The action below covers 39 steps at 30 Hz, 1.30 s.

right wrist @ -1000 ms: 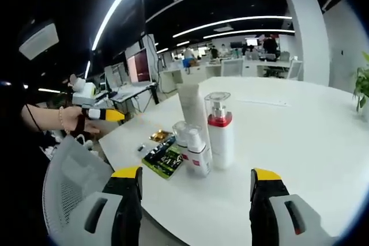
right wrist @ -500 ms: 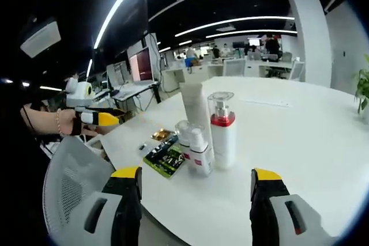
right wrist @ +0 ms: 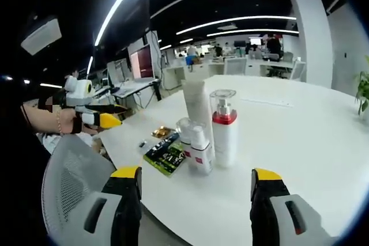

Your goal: Arrange the skincare products in the storage area until every visible bottle or jar stands upright without overlapping.

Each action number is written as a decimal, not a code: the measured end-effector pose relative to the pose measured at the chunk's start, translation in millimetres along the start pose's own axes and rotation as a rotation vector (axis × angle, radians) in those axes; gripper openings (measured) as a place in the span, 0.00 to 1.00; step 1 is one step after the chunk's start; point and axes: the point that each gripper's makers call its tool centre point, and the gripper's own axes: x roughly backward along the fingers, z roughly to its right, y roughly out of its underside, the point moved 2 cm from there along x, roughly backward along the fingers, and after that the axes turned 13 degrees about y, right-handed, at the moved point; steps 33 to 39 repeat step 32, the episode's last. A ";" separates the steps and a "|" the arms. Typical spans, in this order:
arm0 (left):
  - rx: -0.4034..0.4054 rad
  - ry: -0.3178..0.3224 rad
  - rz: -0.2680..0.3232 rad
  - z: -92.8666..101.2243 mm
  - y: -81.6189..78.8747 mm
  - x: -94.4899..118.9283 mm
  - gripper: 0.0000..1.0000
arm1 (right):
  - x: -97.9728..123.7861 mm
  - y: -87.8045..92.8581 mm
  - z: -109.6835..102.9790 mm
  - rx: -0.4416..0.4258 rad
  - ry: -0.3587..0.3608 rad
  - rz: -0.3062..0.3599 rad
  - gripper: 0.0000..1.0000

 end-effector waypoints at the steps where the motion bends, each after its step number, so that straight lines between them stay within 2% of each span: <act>1: 0.000 -0.002 -0.005 -1.0 0.6 -0.1 0.93 | -0.1 0.3 0.1 0.001 0.001 -0.001 0.79; 16: 0.001 -0.006 -0.003 -6.3 2.5 -0.2 0.92 | 0.1 1.1 -1.0 0.013 0.001 -0.013 0.79; 20: 0.001 -0.007 -0.005 -1.2 0.0 0.5 0.92 | -0.3 0.9 -0.3 0.011 0.002 -0.013 0.80; 39: 0.010 -0.012 -0.002 -9.7 3.2 0.1 0.91 | -0.3 2.5 -1.8 0.020 -0.001 -0.022 0.80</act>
